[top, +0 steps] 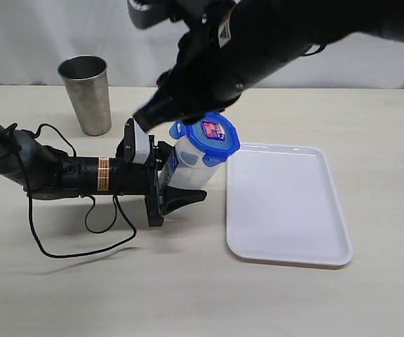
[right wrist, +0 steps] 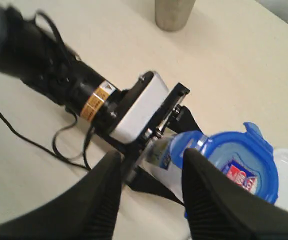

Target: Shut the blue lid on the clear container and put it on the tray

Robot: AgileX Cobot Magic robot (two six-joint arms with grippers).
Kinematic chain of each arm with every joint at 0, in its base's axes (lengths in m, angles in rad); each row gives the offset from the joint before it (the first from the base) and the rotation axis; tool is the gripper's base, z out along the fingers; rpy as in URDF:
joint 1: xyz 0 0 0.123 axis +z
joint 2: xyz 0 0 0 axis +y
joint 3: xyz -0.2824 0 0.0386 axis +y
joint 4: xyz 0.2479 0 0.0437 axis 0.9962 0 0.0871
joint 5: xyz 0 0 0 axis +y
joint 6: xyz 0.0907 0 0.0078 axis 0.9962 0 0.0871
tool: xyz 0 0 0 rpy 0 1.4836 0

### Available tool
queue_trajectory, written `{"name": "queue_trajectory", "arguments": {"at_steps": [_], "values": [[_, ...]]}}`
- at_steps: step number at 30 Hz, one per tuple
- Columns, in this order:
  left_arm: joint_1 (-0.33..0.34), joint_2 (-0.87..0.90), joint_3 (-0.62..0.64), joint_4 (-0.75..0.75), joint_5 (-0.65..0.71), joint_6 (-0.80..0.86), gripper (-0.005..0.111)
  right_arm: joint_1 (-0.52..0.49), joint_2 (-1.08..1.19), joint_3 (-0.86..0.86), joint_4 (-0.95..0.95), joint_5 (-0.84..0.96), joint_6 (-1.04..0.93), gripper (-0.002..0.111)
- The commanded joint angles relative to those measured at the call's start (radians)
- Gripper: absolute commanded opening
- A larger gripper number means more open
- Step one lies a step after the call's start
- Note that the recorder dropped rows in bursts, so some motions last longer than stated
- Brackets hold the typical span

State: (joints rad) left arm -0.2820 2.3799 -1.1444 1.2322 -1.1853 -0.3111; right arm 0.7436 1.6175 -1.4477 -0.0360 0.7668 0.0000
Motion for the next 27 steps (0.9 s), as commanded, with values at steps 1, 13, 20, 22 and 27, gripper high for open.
{"name": "queue_trajectory", "arguments": {"at_steps": [1,13,20,22,27], "values": [[-0.004,-0.006,0.002,0.002,0.059,0.009,0.0,-0.064,0.059,-0.136,0.121,0.147,0.057,0.038],[-0.004,-0.006,0.002,-0.015,0.059,0.009,0.0,-0.013,0.317,-0.425,-0.099,0.454,0.208,0.038],[-0.004,-0.006,0.002,-0.011,0.045,-0.007,0.0,0.033,0.358,-0.425,-0.295,0.452,0.319,0.038],[-0.004,-0.006,0.002,-0.011,0.045,-0.007,0.0,0.033,0.364,-0.425,-0.335,0.447,0.339,0.038],[-0.004,-0.006,0.002,-0.011,0.043,-0.007,0.0,0.038,0.4,-0.425,-0.312,0.454,0.335,0.038]]}}
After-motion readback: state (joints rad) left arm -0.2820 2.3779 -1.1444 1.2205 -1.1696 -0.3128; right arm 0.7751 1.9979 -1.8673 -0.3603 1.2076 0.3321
